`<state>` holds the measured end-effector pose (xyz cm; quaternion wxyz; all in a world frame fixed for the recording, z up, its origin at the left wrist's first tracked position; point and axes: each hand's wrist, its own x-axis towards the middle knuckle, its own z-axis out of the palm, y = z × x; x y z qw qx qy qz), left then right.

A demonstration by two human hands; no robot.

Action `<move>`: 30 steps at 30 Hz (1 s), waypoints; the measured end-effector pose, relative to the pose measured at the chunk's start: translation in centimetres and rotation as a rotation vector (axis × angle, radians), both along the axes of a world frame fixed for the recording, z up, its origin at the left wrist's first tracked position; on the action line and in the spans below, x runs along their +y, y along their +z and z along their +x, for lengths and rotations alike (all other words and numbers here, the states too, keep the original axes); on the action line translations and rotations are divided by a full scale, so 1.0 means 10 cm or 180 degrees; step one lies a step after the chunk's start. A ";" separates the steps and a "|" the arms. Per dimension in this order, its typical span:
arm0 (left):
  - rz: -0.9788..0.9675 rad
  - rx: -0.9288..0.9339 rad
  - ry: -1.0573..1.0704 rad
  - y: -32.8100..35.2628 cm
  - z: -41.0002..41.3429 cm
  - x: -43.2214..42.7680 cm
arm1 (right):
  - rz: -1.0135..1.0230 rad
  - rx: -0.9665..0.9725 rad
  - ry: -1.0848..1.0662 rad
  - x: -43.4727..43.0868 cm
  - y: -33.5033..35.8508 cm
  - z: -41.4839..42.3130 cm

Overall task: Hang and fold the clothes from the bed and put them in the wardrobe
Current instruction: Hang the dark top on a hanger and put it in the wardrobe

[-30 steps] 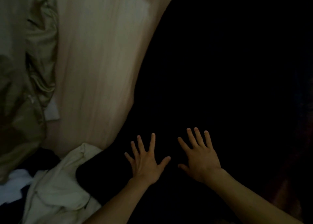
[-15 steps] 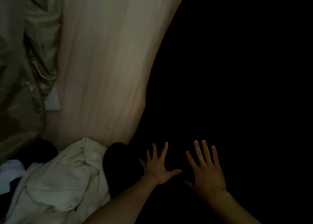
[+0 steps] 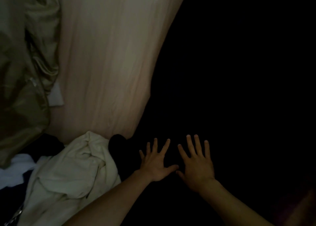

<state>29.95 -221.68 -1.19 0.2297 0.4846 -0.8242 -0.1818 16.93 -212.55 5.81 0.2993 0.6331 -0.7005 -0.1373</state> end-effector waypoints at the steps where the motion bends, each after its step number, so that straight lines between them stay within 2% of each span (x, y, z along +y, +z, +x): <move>1: -0.0025 0.0049 -0.0014 0.00 0.02 0.04 | 0.0011 -0.0016 -0.0006 0.04 -0.01 0.03; 7: -0.0283 0.0119 -0.0057 0.02 0.18 0.40 | -0.0053 -0.0055 0.0012 0.40 -0.03 0.15; 12: -0.0856 -0.0080 0.0124 0.11 0.43 0.76 | -0.0384 -0.0127 0.0321 0.68 0.03 0.30; 17: -0.1179 -0.0160 0.0409 0.35 0.71 1.15 | -0.0533 -0.0491 0.0689 0.94 0.08 0.41; 23: -0.1209 -0.0393 0.0778 0.45 0.89 1.83 | -0.0408 -0.0877 0.1345 1.44 0.11 0.44; 26: -0.1094 -0.0325 0.1017 0.41 0.95 2.25 | -0.0393 -0.1101 0.1597 1.67 0.07 0.48; 30: -0.0941 -0.0413 0.1304 0.23 1.12 2.79 | -0.0228 -0.1582 0.1871 1.93 -0.04 0.58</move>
